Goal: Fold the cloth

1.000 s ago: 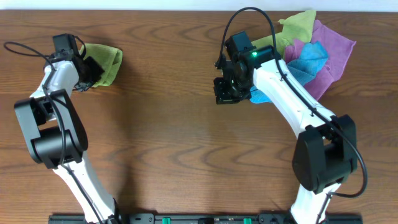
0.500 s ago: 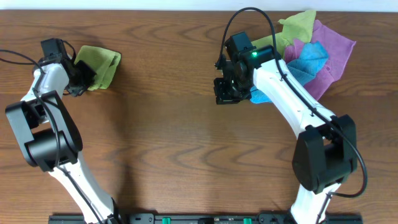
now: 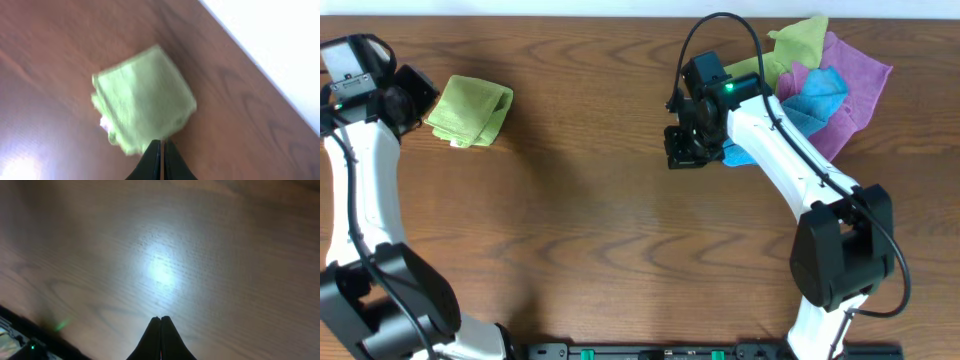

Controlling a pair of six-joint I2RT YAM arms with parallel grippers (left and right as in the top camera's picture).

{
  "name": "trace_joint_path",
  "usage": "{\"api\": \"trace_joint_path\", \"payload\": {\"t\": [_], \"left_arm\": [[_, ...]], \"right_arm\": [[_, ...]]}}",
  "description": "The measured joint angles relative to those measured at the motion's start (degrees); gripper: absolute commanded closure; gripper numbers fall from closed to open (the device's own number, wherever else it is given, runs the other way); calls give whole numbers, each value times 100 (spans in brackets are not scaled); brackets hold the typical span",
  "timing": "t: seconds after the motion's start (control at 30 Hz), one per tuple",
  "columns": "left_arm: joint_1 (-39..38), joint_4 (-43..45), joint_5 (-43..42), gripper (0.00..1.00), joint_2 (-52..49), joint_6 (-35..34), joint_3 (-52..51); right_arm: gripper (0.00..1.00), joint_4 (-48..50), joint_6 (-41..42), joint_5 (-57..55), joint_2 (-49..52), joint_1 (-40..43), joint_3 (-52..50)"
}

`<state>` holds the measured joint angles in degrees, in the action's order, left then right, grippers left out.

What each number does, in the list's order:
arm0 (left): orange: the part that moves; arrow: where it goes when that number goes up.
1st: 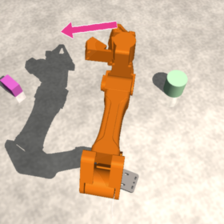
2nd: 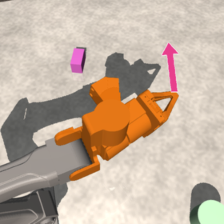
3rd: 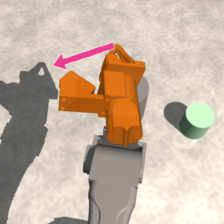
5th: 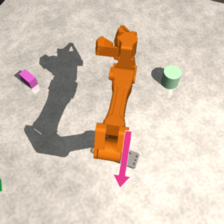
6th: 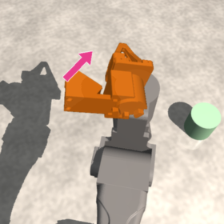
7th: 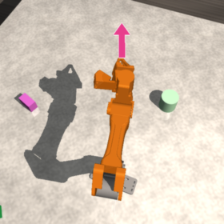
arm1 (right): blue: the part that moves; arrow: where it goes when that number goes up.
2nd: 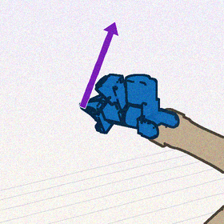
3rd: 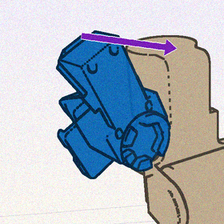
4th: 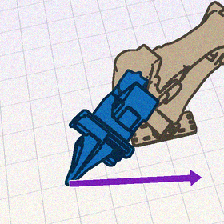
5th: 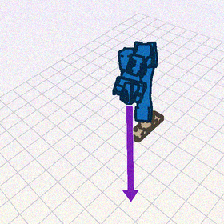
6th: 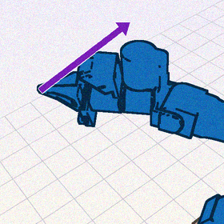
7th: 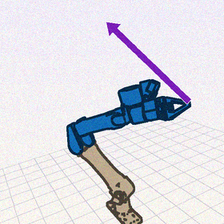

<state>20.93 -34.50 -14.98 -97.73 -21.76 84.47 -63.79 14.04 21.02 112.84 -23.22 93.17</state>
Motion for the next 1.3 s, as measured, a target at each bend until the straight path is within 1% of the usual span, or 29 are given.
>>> {"api": "trace_joint_path", "payload": {"t": [0.1, 0.2, 0.27, 0.4, 0.5, 0.63, 0.7, 0.73, 0.77, 0.8, 0.83, 0.87, 1.03, 1.3], "left_arm": [[-155, -866, -138, 94, 0, 321, -13], [-494, -1368, -166, 94, 133, 610, -37], [-723, -1493, -166, 94, 420, 706, -72], [-1143, -1733, -70, 94, 1738, 866, -240], [-1327, -1926, 35, 94, 2723, 966, -472], [-1611, -2072, 68, 94, 4253, 1023, -1333], [-1655, -2103, 92, 94, 4885, 1025, -1834], [-1655, -2133, 103, 92, 5257, 1025, -2116], [-1655, -2142, 107, 79, 5482, 1029, -2267], [-1655, -2149, 125, 36, 5746, 1054, -2415], [-1655, -2153, 138, 12, 5963, 1056, -2500], [-1655, -2146, 142, 5, 6118, 1043, -2524], [-1655, -2055, 146, 5, 6544, 962, -2531], [-1655, -2625, 146, 5, 6559, 960, -2531]], "right_arm": [[98, -177, -74, -17, -90, 0, 0], [98, -295, -131, -229, -507, 22, 0], [98, -446, -151, -520, -973, 44, 0], [98, -754, -323, -944, -1987, 61, 7], [98, -835, -522, -1054, -2457, 59, 9], [98, -828, -809, -1202, -3058, -37, -122], [98, -741, -872, -1300, -3368, -142, -487], [99, -684, -901, -1322, -3497, -184, -708], [93, -651, -914, -1346, -3571, -205, -874], [62, -592, -946, -1379, -3628, -219, -1110], [38, -599, -951, -1394, -3628, -221, -1235], [1, -616, -957, -1412, -3620, -221, -1316], [1, -686, -973, -1458, -3598, -221, -1397], [1, -684, -973, -1471, -3598, -221, -1397]]}}
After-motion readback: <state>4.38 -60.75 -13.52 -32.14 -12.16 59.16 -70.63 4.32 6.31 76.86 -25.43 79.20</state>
